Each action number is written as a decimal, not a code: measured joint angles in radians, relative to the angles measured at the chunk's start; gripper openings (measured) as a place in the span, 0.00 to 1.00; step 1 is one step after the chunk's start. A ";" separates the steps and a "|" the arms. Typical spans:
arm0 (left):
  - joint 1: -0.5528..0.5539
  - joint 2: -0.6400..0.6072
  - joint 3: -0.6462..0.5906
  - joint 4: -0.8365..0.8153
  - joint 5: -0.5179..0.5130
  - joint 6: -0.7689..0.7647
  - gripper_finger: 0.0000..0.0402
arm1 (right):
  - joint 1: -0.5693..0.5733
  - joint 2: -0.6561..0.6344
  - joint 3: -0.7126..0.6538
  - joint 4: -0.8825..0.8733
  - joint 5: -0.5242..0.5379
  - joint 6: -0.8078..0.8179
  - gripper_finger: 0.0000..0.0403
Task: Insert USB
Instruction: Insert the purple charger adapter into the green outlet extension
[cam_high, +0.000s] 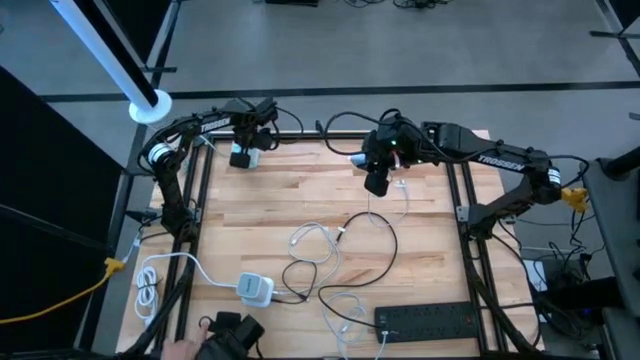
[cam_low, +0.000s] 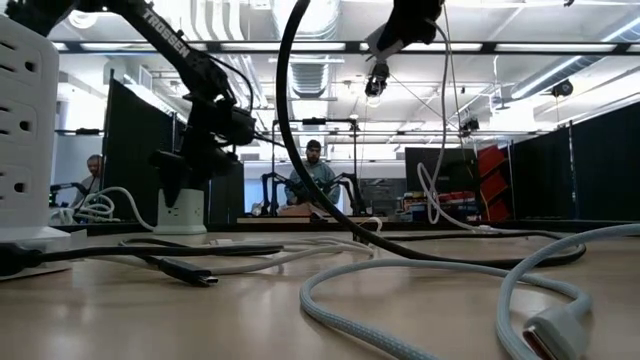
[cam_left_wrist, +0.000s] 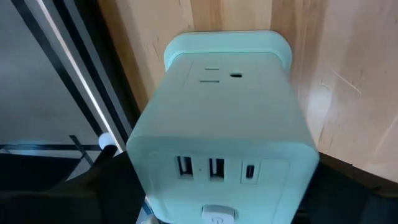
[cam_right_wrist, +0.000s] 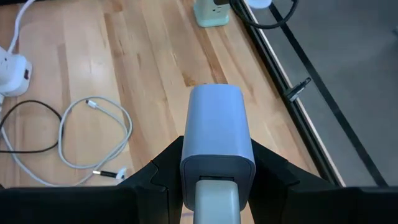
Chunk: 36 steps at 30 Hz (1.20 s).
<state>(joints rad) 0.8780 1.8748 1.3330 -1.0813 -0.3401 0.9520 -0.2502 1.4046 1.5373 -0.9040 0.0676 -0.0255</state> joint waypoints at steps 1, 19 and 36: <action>0.000 0.000 0.000 -0.002 0.000 -0.001 0.82 | -0.005 -0.003 -0.001 -0.002 0.000 -0.009 0.29; -0.291 -0.011 0.048 0.021 0.240 -0.240 0.81 | -0.127 -0.035 -0.001 -0.018 -0.093 -0.075 0.29; -0.427 -0.025 0.045 0.140 0.324 -0.344 0.80 | -0.157 -0.027 -0.205 0.051 -0.226 -0.183 0.29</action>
<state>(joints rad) 0.4511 1.8502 1.3781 -0.9413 -0.0165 0.6083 -0.4074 1.3775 1.3322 -0.8535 -0.1581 -0.2082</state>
